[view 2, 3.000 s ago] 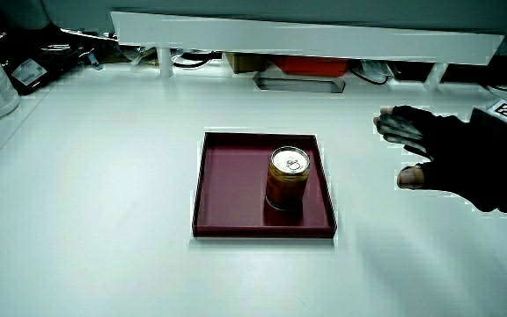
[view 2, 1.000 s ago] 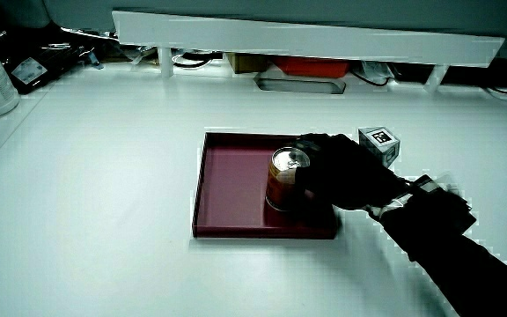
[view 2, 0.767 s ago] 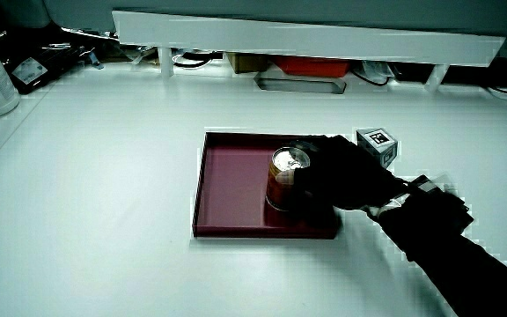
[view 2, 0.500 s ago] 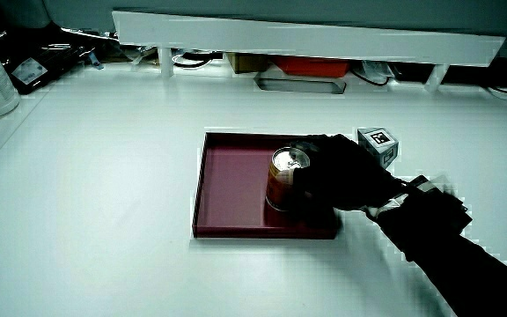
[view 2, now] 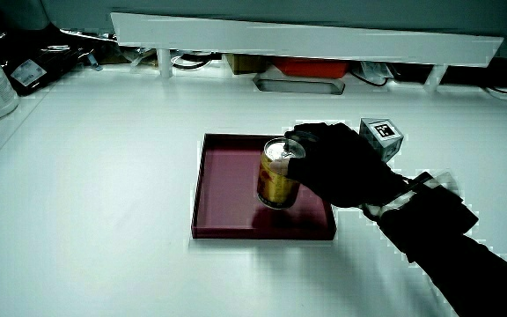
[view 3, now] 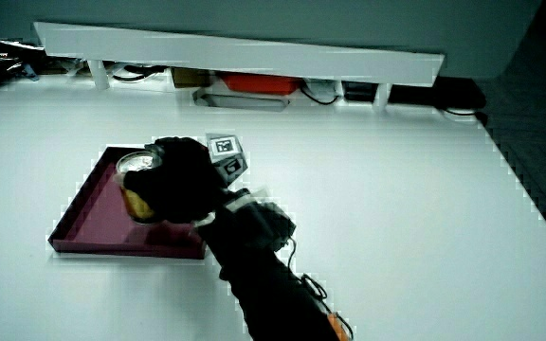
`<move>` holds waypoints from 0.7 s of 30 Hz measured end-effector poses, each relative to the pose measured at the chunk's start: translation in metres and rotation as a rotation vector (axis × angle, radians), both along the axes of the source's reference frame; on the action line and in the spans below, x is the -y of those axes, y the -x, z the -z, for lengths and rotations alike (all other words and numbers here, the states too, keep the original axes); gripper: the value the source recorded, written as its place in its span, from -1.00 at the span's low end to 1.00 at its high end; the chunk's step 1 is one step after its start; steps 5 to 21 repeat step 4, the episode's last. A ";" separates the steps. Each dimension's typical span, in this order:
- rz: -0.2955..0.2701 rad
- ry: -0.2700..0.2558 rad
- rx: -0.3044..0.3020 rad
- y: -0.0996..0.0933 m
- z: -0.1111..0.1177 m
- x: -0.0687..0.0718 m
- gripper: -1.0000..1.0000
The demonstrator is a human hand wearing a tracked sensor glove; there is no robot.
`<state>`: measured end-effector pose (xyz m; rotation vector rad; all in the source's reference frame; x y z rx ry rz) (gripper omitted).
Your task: Pick red bull from plate
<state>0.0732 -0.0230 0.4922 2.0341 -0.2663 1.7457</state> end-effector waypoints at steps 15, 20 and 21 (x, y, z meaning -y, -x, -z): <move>-0.002 -0.028 0.118 0.013 0.015 -0.008 1.00; -0.002 -0.028 0.118 0.013 0.015 -0.008 1.00; -0.002 -0.028 0.118 0.013 0.015 -0.008 1.00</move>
